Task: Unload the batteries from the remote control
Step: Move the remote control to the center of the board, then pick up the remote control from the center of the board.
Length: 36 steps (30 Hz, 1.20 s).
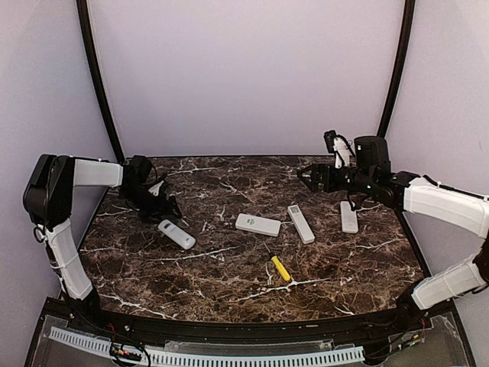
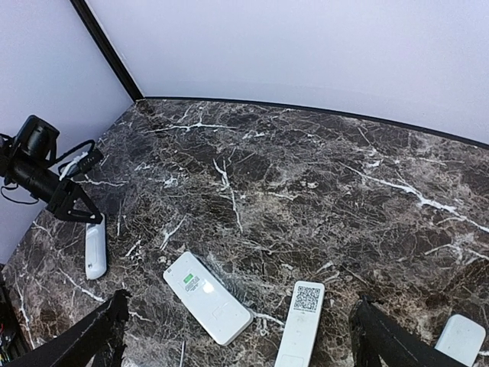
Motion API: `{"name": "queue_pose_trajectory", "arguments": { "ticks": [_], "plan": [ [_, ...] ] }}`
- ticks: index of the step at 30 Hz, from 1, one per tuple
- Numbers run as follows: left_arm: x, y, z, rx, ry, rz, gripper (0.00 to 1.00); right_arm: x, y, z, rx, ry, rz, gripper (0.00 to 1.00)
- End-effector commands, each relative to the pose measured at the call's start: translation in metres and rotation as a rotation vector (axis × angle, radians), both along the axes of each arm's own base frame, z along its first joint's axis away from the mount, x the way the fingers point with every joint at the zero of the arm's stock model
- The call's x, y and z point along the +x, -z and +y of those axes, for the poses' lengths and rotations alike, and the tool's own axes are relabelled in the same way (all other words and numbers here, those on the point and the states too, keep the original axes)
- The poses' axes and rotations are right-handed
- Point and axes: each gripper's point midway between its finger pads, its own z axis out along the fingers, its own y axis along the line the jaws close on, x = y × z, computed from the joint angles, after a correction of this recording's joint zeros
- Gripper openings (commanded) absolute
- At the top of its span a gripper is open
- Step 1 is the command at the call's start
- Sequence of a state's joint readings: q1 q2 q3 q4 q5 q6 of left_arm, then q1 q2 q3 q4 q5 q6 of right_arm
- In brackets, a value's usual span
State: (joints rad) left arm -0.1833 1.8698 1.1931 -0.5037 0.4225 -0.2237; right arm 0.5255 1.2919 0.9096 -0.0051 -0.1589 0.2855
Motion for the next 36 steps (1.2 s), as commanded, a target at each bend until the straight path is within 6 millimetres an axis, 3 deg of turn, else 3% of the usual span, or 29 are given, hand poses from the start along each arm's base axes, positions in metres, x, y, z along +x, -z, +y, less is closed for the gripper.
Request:
{"name": "queue_pose_trajectory", "arguments": {
  "ticks": [1, 9, 13, 18, 21, 24, 29, 31, 36],
  "plan": [
    [-0.064, 0.005, -0.035, -0.074, 0.075, 0.177, 0.87, 0.001, -0.018, 0.014, 0.014, -0.036, -0.042, 0.99],
    [-0.102, -0.013, -0.090, -0.186, 0.173, 0.195, 0.88, -0.015, -0.002, 0.057, -0.024, -0.130, -0.021, 0.99],
    [-0.099, -0.028, -0.096, -0.193, 0.178, 0.144, 0.89, -0.032, 0.005, 0.093, -0.049, -0.239, -0.031, 0.99],
    [-0.067, -0.072, -0.080, -0.174, 0.118, -0.015, 0.94, -0.052, 0.027, 0.143, -0.113, -0.391, -0.011, 0.98],
    [-0.039, -0.099, -0.047, -0.159, 0.019, -0.117, 0.94, -0.066, 0.045, 0.170, -0.151, -0.468, 0.003, 0.95],
    [-0.023, -0.106, -0.009, -0.118, -0.089, -0.190, 0.94, -0.084, 0.063, 0.199, -0.194, -0.538, 0.003, 0.93],
    [-0.013, -0.125, 0.024, -0.045, -0.153, -0.320, 0.94, -0.102, 0.097, 0.234, -0.262, -0.611, 0.022, 0.89],
    [-0.011, -0.130, 0.028, -0.028, -0.159, -0.381, 0.94, -0.105, 0.112, 0.243, -0.302, -0.624, 0.028, 0.87],
    [-0.018, -0.120, 0.028, -0.044, -0.171, -0.388, 0.94, -0.115, 0.153, 0.249, -0.453, -0.649, 0.039, 0.84]
  ]
}}
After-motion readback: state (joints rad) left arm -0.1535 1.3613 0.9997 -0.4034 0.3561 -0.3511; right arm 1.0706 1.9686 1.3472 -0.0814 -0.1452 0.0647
